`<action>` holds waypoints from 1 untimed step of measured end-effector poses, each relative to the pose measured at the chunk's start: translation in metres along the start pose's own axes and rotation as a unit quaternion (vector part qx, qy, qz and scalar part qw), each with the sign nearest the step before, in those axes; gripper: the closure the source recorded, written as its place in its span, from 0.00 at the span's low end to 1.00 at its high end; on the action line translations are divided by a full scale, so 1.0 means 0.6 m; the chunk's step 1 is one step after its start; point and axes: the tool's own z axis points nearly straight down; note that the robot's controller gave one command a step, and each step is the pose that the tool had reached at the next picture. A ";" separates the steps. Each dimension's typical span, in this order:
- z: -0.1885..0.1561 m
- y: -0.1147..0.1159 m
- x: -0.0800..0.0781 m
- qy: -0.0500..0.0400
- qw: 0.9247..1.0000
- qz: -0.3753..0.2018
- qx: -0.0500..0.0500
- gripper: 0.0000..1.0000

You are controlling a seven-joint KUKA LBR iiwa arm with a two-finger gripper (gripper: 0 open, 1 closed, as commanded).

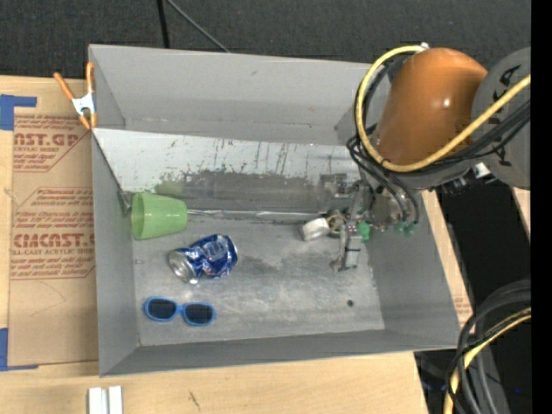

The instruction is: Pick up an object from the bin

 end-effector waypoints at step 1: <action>0.158 -0.099 -0.077 0.003 0.999 0.048 0.000 0.00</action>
Offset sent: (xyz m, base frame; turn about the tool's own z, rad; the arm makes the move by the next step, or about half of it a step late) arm 0.0470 -0.0578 -0.0897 0.0934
